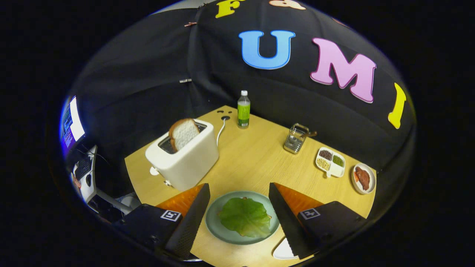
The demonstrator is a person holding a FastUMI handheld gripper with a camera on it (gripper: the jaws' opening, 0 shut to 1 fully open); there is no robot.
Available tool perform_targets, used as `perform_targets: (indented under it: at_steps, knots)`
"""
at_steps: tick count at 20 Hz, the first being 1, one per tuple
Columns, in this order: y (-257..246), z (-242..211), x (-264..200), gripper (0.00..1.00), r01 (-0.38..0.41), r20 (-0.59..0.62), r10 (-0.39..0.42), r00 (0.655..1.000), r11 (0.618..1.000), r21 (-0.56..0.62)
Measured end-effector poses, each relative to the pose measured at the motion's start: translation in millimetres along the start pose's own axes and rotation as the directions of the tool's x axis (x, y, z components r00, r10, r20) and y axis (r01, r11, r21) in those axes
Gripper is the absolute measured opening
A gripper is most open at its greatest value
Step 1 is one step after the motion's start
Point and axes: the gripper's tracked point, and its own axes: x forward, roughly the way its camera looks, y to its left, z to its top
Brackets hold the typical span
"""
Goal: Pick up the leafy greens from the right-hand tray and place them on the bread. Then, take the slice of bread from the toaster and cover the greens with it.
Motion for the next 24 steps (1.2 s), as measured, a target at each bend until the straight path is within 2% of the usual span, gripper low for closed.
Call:
perform_targets:
  at_steps: [6, 10, 14, 19, 22, 24]
  knots:
    - [48.8, 112.6, -18.3, 0.99, -0.053, 0.216, 0.056, 0.975, 0.998, -0.023]
    - [85.3, 153.3, -8.8, 0.99, -0.091, 0.268, 0.09, 0.959, 0.996, -0.011]
    - [112.7, 159.8, 21.1, 0.98, -0.113, 0.26, 0.097, 0.961, 0.993, 0.044]
    - [133.7, 130.4, 76.8, 0.98, -0.117, 0.155, 0.094, 0.983, 0.981, 0.151]
    - [137.7, 119.3, 107.2, 0.89, -0.095, 0.12, 0.073, 0.99, 0.977, 0.193]
    - [148.3, 106.7, 127.5, 0.89, -0.103, 0.082, 0.086, 0.993, 0.964, 0.244]
